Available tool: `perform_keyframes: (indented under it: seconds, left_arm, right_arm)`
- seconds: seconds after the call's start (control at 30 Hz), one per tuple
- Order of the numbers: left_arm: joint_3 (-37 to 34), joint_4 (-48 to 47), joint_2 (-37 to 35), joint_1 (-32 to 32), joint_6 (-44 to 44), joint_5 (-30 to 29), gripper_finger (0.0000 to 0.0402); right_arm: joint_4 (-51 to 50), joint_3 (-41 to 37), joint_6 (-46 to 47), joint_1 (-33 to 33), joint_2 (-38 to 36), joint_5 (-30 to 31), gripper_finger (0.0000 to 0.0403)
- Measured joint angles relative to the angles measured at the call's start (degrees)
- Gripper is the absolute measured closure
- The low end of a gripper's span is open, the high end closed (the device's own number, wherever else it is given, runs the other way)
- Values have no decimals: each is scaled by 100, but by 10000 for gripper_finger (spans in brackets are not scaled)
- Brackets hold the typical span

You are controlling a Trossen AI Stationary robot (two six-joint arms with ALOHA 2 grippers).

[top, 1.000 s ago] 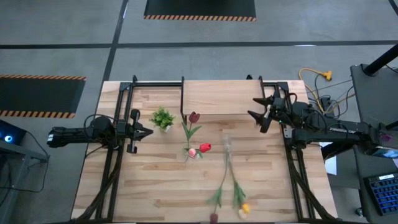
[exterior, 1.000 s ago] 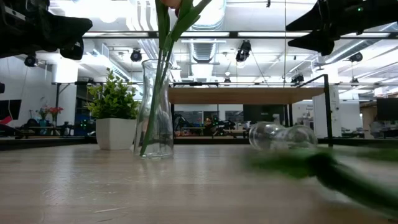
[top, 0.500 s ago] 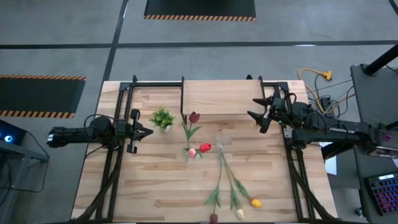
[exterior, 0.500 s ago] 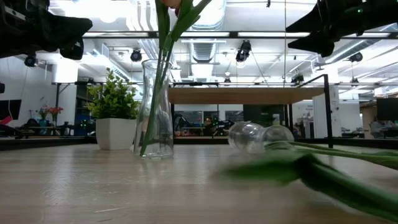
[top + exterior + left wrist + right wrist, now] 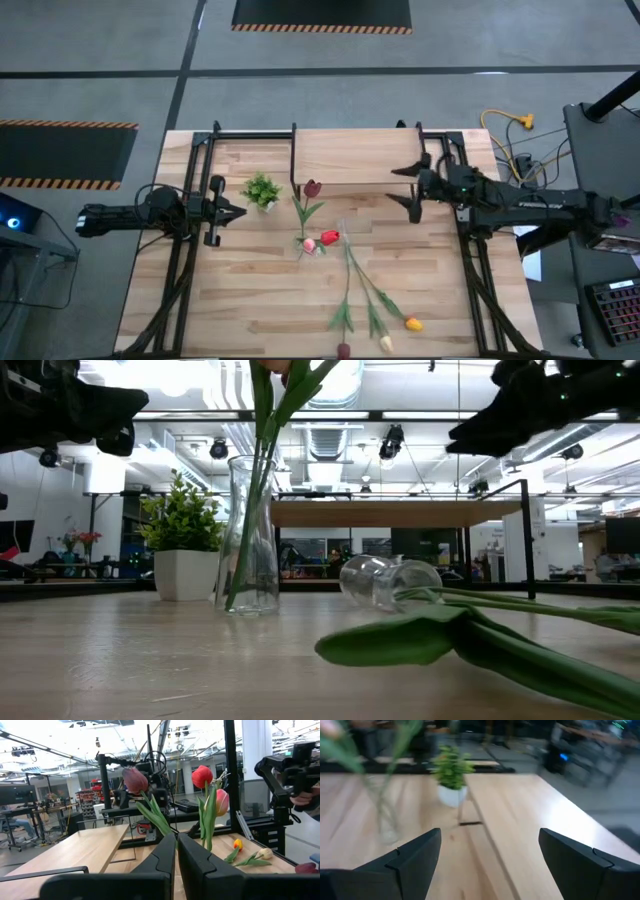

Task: Pick and place flowers into a vace then onto a shelf
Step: Adjust the right transparent vase

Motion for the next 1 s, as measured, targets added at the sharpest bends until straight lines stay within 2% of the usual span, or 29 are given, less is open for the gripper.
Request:
perform_keyframes:
  seconds: [0.1, 0.37, 0.57, 0.77, 1.0]
  left_arm:
    - [0, 0, 0, 0, 2, -2, 398]
    - [0, -2, 0, 0, 0, 0, 398]
    - [0, -44, 0, 0, 0, 0, 398]
    - [0, -46, 2, 0, 0, 0, 398]
    - [0, -43, 3, 0, 0, -1, 398]
  right_arm:
    - [278, 161, -657, 133, 453, -346, 76]
    - [288, 942, -3111, 901, 1895, -337, 76]
    - [156, 1619, -4236, 1550, 2925, 383, 76]
    - [-967, 2416, -4589, 2019, 3810, 1017, 76]
    - [-2499, 3479, -4334, 2311, 4782, 1220, 76]
